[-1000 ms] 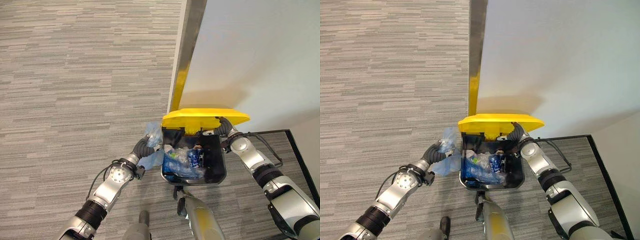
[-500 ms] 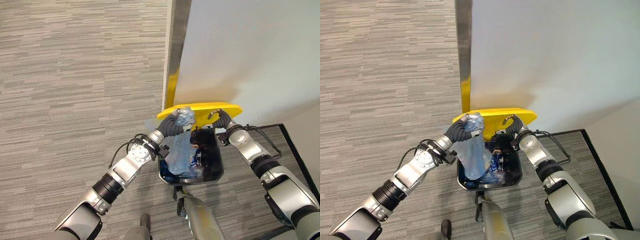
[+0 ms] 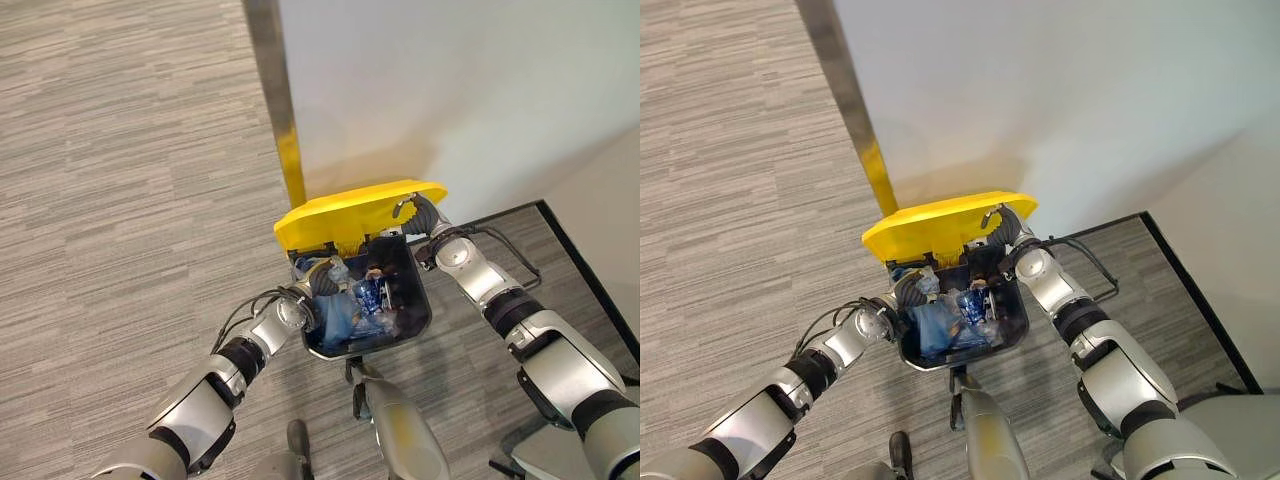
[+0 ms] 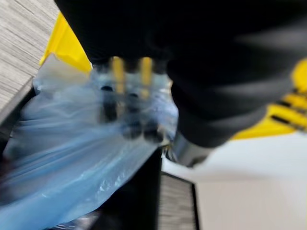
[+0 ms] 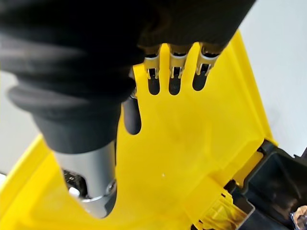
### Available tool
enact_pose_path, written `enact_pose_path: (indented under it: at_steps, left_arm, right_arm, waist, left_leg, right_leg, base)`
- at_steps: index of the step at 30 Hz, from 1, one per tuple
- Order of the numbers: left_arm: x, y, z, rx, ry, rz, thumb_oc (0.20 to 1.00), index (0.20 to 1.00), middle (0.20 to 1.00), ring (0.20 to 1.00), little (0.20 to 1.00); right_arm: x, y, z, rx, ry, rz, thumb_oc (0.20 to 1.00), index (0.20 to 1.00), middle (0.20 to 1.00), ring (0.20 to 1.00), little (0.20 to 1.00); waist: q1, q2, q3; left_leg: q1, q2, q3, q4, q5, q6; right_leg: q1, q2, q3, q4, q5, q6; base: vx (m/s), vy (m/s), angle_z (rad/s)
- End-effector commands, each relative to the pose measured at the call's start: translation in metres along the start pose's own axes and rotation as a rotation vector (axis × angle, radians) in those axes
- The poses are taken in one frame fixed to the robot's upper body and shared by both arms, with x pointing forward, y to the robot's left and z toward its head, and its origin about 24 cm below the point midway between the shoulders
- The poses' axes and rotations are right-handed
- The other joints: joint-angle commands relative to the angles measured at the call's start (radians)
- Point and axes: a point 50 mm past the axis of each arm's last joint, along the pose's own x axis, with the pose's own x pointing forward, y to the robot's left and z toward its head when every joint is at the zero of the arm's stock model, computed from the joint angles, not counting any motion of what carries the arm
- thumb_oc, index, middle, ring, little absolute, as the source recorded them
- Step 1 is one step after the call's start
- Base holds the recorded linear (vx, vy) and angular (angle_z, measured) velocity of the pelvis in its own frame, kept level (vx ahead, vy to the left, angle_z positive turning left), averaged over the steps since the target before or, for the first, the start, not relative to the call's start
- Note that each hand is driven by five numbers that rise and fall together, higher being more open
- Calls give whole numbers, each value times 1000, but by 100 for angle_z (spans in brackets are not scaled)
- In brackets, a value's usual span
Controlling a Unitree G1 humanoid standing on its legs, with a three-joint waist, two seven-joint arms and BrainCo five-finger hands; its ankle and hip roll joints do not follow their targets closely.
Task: Gather garbage on tea table into small bin, then transfer packed bag to large trash can.
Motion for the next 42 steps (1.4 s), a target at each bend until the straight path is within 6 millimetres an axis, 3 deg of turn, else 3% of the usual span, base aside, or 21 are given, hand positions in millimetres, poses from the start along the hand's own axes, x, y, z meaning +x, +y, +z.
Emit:
enact_pose_path:
  at_steps: [1,6,7,11,17,20,21,22,23,26,27,29,32,33,35,36,37,38,39,42]
  left_arm:
    - [2,15,16,48,-89,63,1000,1000,1000,1000,1000]
    - [-5,13,-10,63,4,56,1000,1000,1000,1000,1000]
    - [-14,14,-25,33,42,65,1000,1000,1000,1000,1000]
    - [-23,17,-37,-17,60,89,1000,1000,1000,1000,1000]
    - [-46,25,-52,-103,55,151,1000,1000,1000,1000,1000]
    - [-66,30,-66,-199,68,206,1000,1000,1000,1000,1000]
    - [-81,31,-81,-272,105,235,1000,1000,1000,1000,1000]
    - [-81,31,-82,-272,107,234,1000,1000,1000,1000,1000]
    - [-100,32,-101,-348,165,277,1000,1000,1000,1000,1000]
    - [-131,30,-129,-415,265,334,1000,1000,1000,1000,1000]
    - [-131,30,-130,-415,267,333,1000,1000,1000,1000,1000]
    - [-162,24,-156,-484,379,390,1000,1000,1000,1000,1000]
    - [-188,15,-178,-521,495,423,1000,1000,1000,1000,1000]
    - [-195,13,-183,-532,526,432,1000,1000,1000,1000,1000]
    - [-201,10,-189,-557,560,448,1000,1000,1000,1000,1000]
    - [-208,3,-195,-571,603,441,1000,1000,1000,1000,1000]
    - [-209,2,-195,-575,610,441,1000,1000,1000,1000,1000]
    - [-209,2,-195,-574,610,442,1000,1000,1000,1000,1000]
    - [-211,2,-199,-568,632,443,1000,1000,1000,1000,1000]
    - [-211,-1,-196,-576,624,437,1000,1000,1000,1000,1000]
  right_arm:
    - [12,-23,49,37,-174,-80,1000,1000,1000,1000,1000]
    - [6,-19,36,58,-155,-69,1000,1000,1000,1000,1000]
    - [-1,-16,26,71,-143,-56,1000,1000,1000,1000,1000]
    - [-8,-14,16,83,-128,-51,1000,1000,1000,1000,1000]
    - [-29,-1,-15,119,-61,-27,1000,1000,1000,1000,1000]
    - [-46,8,-36,159,-9,-20,1000,1000,1000,1000,1000]
    - [-55,9,-47,177,17,-27,1000,1000,1000,1000,1000]
    - [-55,10,-47,178,18,-25,1000,1000,1000,1000,1000]
    - [-64,10,-54,204,31,-33,1000,1000,1000,1000,1000]
    - [-79,10,-68,215,68,-38,1000,1000,1000,1000,1000]
    - [-80,11,-68,216,69,-37,1000,1000,1000,1000,1000]
    - [-94,11,-83,241,114,-47,1000,1000,1000,1000,1000]
    - [-109,18,-101,263,184,-32,1000,1000,1000,1000,1000]
    - [-114,22,-106,265,208,-18,1000,1000,1000,1000,1000]
    - [-118,29,-111,261,238,4,1000,1000,1000,1000,1000]
    - [-134,38,-127,270,308,21,1000,1000,1000,1000,1000]
    - [-141,41,-133,276,336,25,1000,1000,1000,1000,1000]
    - [-141,41,-133,276,335,25,1000,1000,1000,1000,1000]
    - [-155,47,-146,292,400,31,1000,1000,1000,1000,1000]
    - [-172,55,-159,285,471,53,1000,1000,1000,1000,1000]
  waist:
    - [20,-38,18]
    - [12,-41,12]
    - [11,-42,7]
    - [18,-47,-3]
    - [40,-50,-25]
    - [58,-52,-42]
    - [69,-57,-47]
    - [68,-57,-47]
    - [83,-63,-49]
    - [103,-72,-38]
    - [103,-72,-39]
    - [122,-79,-34]
    - [133,-80,-42]
    - [131,-80,-38]
    - [135,-76,-33]
    - [143,-50,-34]
    - [146,-40,-43]
    - [146,-43,-46]
    - [150,-25,-59]
    - [155,-50,-89]
  left_leg:
    - [29,-78,-25,115,-180,51]
    - [4,-81,-32,150,-191,56]
    - [-7,-82,-41,172,-198,55]
    - [-14,-82,-47,187,-204,57]
    - [-1,-87,-59,187,-208,62]
    - [16,-89,-68,186,-210,64]
    - [25,-92,-75,190,-210,65]
    - [26,-91,-76,190,-210,65]
    - [32,-97,-80,195,-210,68]
    - [30,-116,-83,222,-212,78]
    - [30,-116,-83,223,-212,78]
    - [16,-140,-82,244,-203,91]
    - [27,-145,-82,222,-180,100]
    - [28,-146,-79,214,-167,103]
    - [25,-139,-78,196,-143,104]
    - [-12,-116,-74,180,-102,108]
    - [-22,-104,-77,162,-84,107]
    - [-26,-107,-76,160,-80,107]
    - [-50,-77,-76,155,-61,103]
    - [-70,-73,-81,152,-47,80]
  right_leg:
    - [-63,-81,-32,-59,137,104]
    - [-64,-76,-4,-66,146,104]
    - [-61,-73,23,-72,151,104]
    - [-54,-71,37,-78,156,103]
    - [-28,-73,45,-87,161,105]
    - [-3,-83,39,-94,164,108]
    - [14,-91,35,-100,167,112]
    - [16,-91,34,-101,167,112]
    - [34,-97,24,-111,170,116]
    - [59,-115,13,-129,189,130]
    - [60,-116,13,-130,190,130]
    - [76,-130,-7,-144,189,143]
    - [84,-134,-28,-135,175,146]
    - [78,-134,-29,-107,199,153]
    - [75,-131,-36,-63,179,159]
    - [96,-109,-3,85,61,116]
    - [103,-94,27,149,20,102]
    - [98,-96,28,148,22,102]
    - [120,-73,72,252,-50,88]
    - [215,-41,101,127,-78,73]
  base:
    - [0,0,0]
    - [4,-1,2]
    - [6,-10,8]
    - [-8,-11,10]
    - [-12,-7,11]
    - [-23,-9,13]
    - [-29,-10,18]
    - [-73,0,11]
    - [-69,15,17]
    - [-96,31,11]
    - [-156,70,3]
    - [-165,87,10]
    - [-96,64,1]
    - [-145,61,-11]
    - [-185,40,-24]
    - [-228,21,-27]
    - [-235,20,-11]
    - [-94,-57,4]
    - [-50,-97,6]
    - [49,-181,4]
